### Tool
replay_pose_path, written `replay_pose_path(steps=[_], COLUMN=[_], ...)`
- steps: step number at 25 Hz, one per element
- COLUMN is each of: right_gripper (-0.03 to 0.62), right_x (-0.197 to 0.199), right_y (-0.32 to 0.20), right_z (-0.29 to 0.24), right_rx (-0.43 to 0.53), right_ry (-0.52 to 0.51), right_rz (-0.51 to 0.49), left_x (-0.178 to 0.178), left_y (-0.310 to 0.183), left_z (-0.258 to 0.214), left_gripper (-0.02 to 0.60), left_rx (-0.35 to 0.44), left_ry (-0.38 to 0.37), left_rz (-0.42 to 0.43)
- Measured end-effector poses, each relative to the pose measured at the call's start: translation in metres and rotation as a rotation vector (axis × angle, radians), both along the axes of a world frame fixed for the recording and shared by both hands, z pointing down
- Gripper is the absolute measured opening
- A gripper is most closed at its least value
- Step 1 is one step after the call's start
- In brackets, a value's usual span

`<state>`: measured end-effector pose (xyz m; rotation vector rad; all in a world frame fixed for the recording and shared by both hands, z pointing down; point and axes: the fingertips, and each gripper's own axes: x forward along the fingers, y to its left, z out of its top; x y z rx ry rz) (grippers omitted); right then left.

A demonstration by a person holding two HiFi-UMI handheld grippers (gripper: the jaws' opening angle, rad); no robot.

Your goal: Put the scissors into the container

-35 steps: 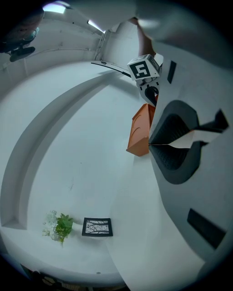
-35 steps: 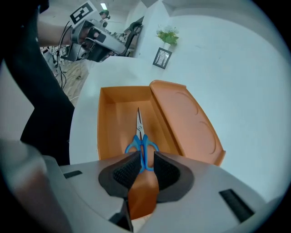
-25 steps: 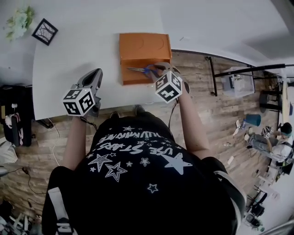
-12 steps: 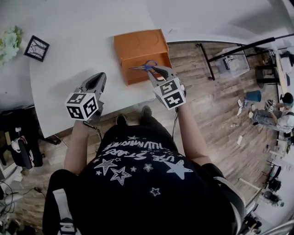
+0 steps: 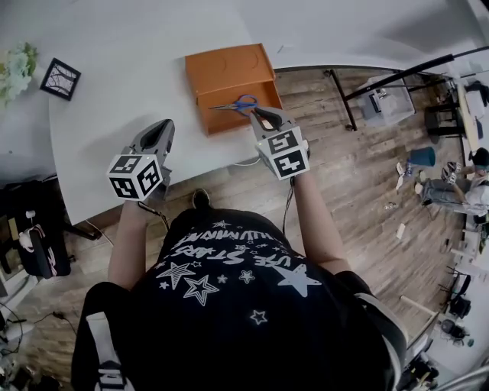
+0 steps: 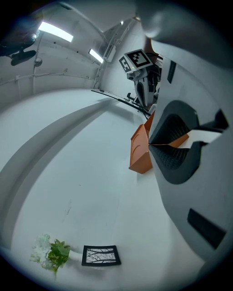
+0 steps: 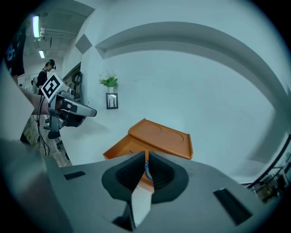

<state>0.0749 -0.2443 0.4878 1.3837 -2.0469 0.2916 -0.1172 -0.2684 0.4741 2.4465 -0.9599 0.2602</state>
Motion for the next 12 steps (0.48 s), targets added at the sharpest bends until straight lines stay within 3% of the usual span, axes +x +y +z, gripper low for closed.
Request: replay_pose_path(steps=[12], right_gripper=[0.057], right_x=[0.038], right_y=[0.083], right_z=[-0.007], right_rx=[0.012], right_ry=[-0.040], right_rz=[-0.013], left_x=[0.035], left_y=[0.085], left_z=[-0.012], left_gripper=[0.020], left_rx=[0.018], left_ry=[-0.031], left_rz=[-0.029])
